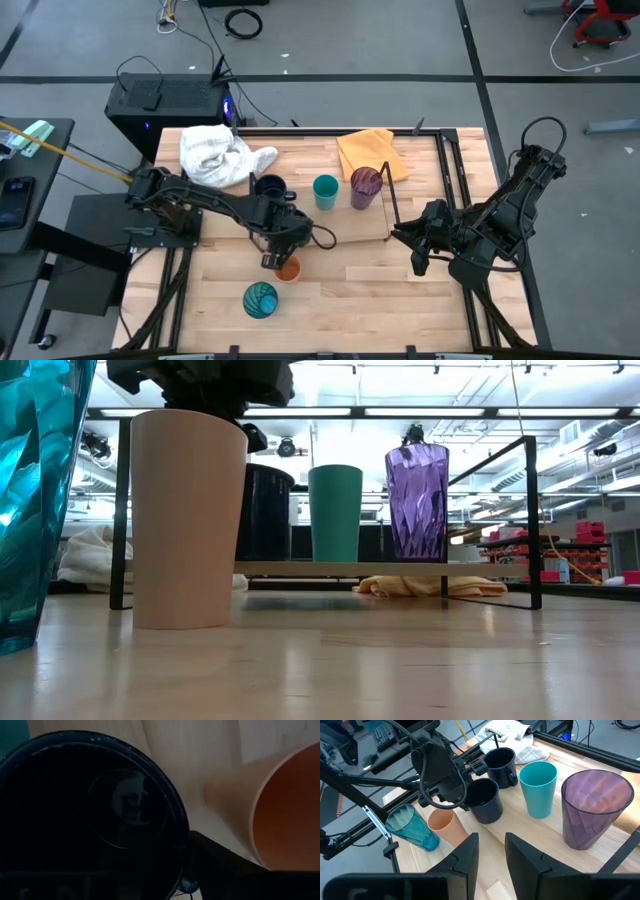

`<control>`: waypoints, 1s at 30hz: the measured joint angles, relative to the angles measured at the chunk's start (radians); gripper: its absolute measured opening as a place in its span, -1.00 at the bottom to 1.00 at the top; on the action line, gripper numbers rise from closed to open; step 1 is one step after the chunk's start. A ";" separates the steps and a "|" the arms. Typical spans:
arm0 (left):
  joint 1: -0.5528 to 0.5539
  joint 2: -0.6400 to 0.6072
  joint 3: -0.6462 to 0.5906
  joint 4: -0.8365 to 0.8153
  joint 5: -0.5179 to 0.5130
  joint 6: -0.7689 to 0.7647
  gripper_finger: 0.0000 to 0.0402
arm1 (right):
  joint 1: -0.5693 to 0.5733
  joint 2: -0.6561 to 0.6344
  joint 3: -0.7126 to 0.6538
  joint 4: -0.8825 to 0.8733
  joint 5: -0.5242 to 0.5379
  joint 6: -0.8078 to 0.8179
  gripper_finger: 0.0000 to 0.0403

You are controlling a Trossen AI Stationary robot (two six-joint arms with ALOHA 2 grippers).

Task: Stack small to large cups/mugs on shelf
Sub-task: Put the dark blue mug on the shelf aligned with the other dark blue mug

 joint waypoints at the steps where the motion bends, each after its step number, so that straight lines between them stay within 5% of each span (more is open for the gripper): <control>1: 0.000 0.000 0.000 -0.002 0.000 -0.001 -0.36 | 0.000 0.000 0.000 0.000 0.000 0.000 -0.49; 30: 0.013 -0.003 0.002 -0.077 -0.008 -0.038 -0.25 | 0.000 0.000 0.000 0.000 0.000 0.000 -0.49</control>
